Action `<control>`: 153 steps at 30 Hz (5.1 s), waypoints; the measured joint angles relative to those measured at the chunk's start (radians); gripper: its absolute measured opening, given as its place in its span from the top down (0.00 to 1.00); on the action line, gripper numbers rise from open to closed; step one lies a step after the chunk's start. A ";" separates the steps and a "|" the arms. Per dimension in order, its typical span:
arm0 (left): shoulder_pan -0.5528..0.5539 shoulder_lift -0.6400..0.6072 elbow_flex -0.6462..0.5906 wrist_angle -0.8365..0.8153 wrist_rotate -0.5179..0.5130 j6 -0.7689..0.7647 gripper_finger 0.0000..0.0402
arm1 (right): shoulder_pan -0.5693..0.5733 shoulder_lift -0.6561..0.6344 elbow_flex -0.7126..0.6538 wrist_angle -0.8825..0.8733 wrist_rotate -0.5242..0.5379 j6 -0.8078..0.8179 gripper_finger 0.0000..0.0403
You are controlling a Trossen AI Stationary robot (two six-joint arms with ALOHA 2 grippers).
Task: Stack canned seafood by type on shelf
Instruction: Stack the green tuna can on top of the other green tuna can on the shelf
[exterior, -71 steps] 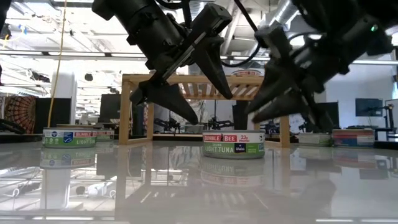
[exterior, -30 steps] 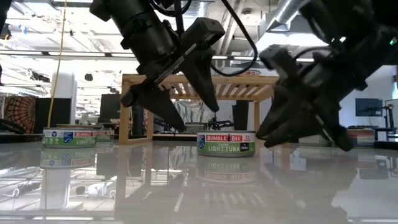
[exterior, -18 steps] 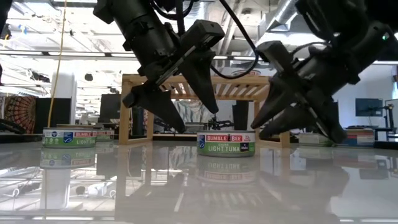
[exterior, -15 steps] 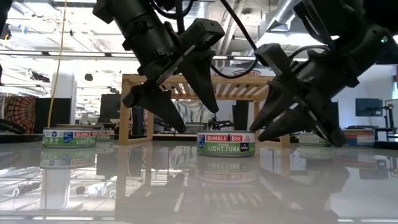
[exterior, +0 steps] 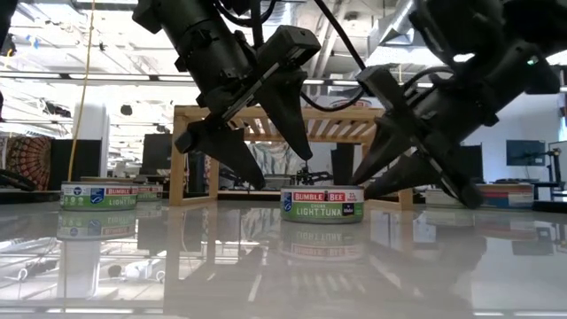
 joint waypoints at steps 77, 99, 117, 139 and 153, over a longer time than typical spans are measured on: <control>0.003 0.033 0.000 0.111 -0.017 -0.090 0.26 | -0.003 0.030 0.027 -0.022 -0.096 0.004 0.74; 0.016 0.023 0.001 0.063 0.071 -0.062 0.26 | -0.003 0.032 0.027 -0.028 -0.100 0.000 0.84; 0.004 0.013 -0.162 0.330 0.163 -0.219 0.26 | 0.000 0.032 0.026 -0.037 -0.101 0.002 0.84; -0.005 0.016 -0.177 0.359 0.153 -0.270 0.26 | 0.007 0.032 0.026 -0.072 -0.102 0.037 0.84; -0.004 0.016 -0.177 0.359 0.097 -0.299 0.26 | 0.009 0.032 0.026 -0.083 -0.107 0.046 0.84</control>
